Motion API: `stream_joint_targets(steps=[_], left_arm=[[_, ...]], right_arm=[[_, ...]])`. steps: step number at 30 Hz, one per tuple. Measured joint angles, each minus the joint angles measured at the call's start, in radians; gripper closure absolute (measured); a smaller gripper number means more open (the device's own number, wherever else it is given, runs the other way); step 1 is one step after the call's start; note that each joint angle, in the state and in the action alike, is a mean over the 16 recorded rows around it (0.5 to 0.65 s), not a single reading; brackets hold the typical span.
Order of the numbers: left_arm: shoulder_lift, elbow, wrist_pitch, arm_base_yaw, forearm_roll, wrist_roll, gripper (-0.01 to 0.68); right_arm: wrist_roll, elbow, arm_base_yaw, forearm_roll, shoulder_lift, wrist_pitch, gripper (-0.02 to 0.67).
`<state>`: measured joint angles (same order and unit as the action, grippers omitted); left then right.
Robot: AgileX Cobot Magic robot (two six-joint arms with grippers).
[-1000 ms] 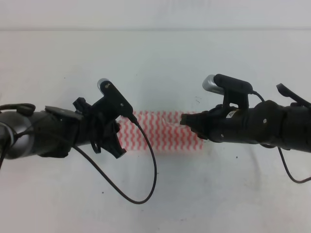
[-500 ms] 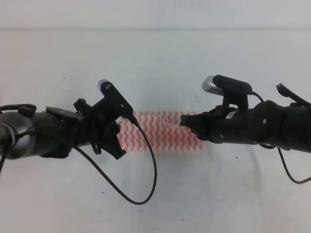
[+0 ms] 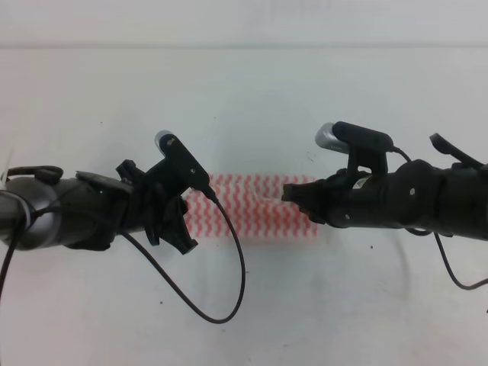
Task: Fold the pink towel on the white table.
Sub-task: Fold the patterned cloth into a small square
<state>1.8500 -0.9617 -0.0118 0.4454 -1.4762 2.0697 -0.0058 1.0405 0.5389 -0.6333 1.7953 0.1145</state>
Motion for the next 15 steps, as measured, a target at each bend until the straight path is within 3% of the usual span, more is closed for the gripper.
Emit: stream_joint_targets(steps=[15], left_arm=[[-0.002, -0.041, -0.008, 0.000, 0.001, -0.012, 0.676]], right_arm=[[-0.003, 0.032, -0.013, 0.021, 0.001, 0.009, 0.665]])
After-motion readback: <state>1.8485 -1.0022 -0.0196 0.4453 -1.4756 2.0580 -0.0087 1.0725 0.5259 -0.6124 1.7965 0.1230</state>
